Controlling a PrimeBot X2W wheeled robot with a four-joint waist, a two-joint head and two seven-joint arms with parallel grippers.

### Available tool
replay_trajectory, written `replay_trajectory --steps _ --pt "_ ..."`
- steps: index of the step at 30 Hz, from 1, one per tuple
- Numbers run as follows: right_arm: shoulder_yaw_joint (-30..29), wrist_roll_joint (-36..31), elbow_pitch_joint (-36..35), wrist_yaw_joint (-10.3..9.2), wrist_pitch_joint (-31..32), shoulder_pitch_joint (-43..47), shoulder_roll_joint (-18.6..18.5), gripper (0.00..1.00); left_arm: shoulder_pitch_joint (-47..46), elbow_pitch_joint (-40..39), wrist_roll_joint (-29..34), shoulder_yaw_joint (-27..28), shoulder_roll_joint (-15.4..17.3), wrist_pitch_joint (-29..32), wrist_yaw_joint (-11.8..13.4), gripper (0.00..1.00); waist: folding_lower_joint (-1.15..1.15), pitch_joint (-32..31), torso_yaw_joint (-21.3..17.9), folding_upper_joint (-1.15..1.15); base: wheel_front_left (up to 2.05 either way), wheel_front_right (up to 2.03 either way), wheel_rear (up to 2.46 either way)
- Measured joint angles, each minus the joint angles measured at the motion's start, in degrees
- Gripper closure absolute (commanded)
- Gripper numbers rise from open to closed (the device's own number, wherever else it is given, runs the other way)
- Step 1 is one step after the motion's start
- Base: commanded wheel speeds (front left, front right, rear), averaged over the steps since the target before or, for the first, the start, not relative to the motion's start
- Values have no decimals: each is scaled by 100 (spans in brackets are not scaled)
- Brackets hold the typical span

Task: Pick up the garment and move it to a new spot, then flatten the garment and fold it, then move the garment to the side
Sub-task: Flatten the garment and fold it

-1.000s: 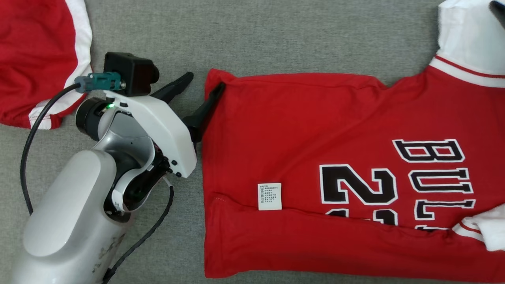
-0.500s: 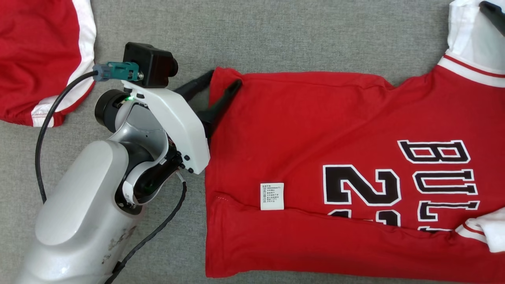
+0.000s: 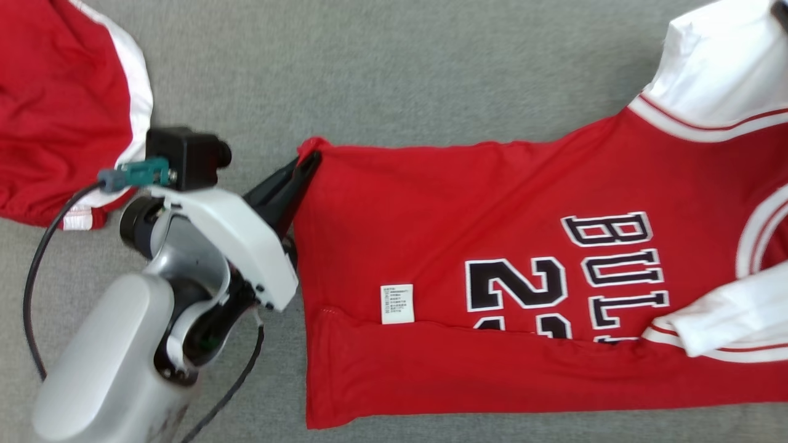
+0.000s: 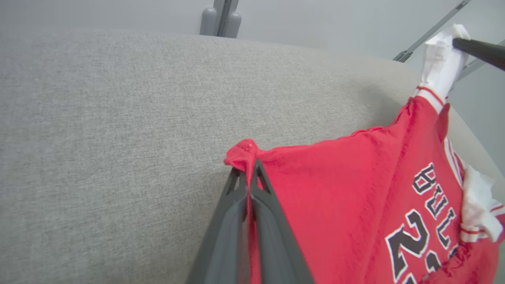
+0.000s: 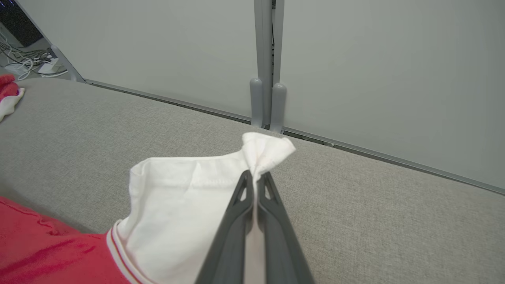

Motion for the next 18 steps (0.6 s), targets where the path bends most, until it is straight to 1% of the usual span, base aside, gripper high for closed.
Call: replay_trajectory --steps 4,9,13,18 --pt "-20 209 -505 0 -385 847 -259 100 589 -483 -23 126 94 -210 191 100 0 -355 -203 0 0 0 0" --pt "12 339 -947 0 -773 2163 -261 100 1785 -1070 -202 265 189 -425 511 100 0 -760 -516 0 0 0 0" --pt "-37 372 -1042 0 -1072 3027 -78 100 2687 -1381 -432 475 115 -767 756 100 0 -1007 -761 0 0 0 0" --pt "-107 252 -880 0 -1292 3703 286 100 3345 -1415 -569 569 -3 -1039 870 100 0 -1237 -925 0 0 0 0"
